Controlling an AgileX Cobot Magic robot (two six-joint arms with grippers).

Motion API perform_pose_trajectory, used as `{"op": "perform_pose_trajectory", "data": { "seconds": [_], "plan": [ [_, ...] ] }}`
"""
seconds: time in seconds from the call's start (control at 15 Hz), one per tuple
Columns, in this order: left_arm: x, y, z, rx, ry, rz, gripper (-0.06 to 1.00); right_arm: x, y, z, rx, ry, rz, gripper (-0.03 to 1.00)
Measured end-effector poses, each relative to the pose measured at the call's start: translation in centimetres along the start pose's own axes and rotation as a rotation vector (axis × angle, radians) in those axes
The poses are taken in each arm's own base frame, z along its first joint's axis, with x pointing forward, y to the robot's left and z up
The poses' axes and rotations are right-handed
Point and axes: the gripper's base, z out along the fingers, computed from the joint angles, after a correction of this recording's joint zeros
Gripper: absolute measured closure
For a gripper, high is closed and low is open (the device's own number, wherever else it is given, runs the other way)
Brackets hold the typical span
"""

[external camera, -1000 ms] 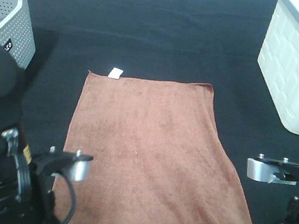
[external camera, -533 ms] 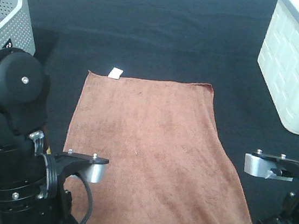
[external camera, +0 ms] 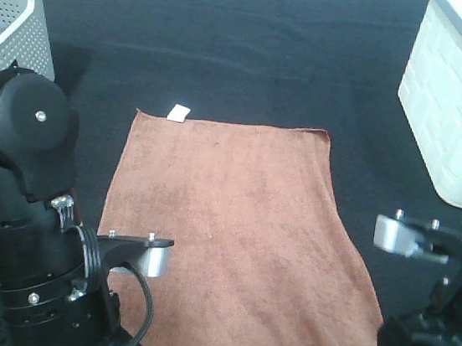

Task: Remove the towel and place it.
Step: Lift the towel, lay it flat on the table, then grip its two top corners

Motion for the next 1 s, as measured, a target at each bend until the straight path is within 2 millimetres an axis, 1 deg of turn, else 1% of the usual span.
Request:
{"op": "perform_pose_trajectory", "data": {
  "seconds": [0.13, 0.27, 0.33, 0.4, 0.47, 0.53, 0.6, 0.67, 0.73, 0.8, 0.87, 0.93, 1.0],
  "plan": [
    [-0.2, -0.4, -0.4, 0.008, 0.006, 0.020, 0.15, -0.5, 0.3, -1.4, 0.036, -0.057, -0.045, 0.17],
    [-1.1, -1.3, -1.8, -0.006, -0.019, 0.090, 0.15, -1.8, 0.4, -3.5, 0.110, -0.130, -0.085, 0.17],
    [-2.0, -1.3, -3.1, -0.036, -0.053, 0.125, 0.15, -2.5, 0.2, -5.1, 0.128, -0.188, -0.080, 0.17],
    [-3.0, -0.9, -4.6, -0.074, -0.103, 0.147, 0.15, -3.4, -0.3, -7.3, 0.131, -0.269, -0.055, 0.17],
    [-4.0, -0.3, -6.3, -0.119, -0.161, 0.159, 0.15, -4.3, -1.1, -9.8, 0.133, -0.355, -0.017, 0.17],
    [-5.1, 0.5, -8.4, -0.162, -0.230, 0.164, 0.15, -5.2, -2.0, -11.9, 0.137, -0.429, 0.020, 0.17],
    [-6.0, 1.5, -10.5, -0.214, -0.295, 0.161, 0.15, -6.1, -2.6, -13.4, 0.140, -0.480, 0.051, 0.17],
    [-7.2, 3.3, -13.8, -0.269, -0.399, 0.119, 0.15, -7.8, -3.0, -15.0, 0.144, -0.525, 0.067, 0.17],
    [-7.6, 4.1, -14.9, -0.282, -0.432, 0.097, 0.15, -9.2, -3.1, -15.8, 0.144, -0.538, 0.066, 0.17],
    [-8.6, 6.4, -17.6, -0.302, -0.505, 0.037, 0.15, -10.7, -3.4, -16.2, 0.139, -0.540, 0.065, 0.17],
    [-9.0, 7.2, -18.4, -0.306, -0.523, 0.017, 0.15, -11.7, -3.5, -16.4, 0.140, -0.540, 0.058, 0.17],
    [-10.1, 9.0, -20.1, -0.311, -0.566, -0.021, 0.15, -14.4, -4.1, -16.8, 0.135, -0.541, 0.045, 0.17],
    [-11.0, 9.7, -20.7, -0.312, -0.584, -0.036, 0.15, -16.0, -4.2, -17.4, 0.124, -0.543, 0.021, 0.17]
  ]
}}
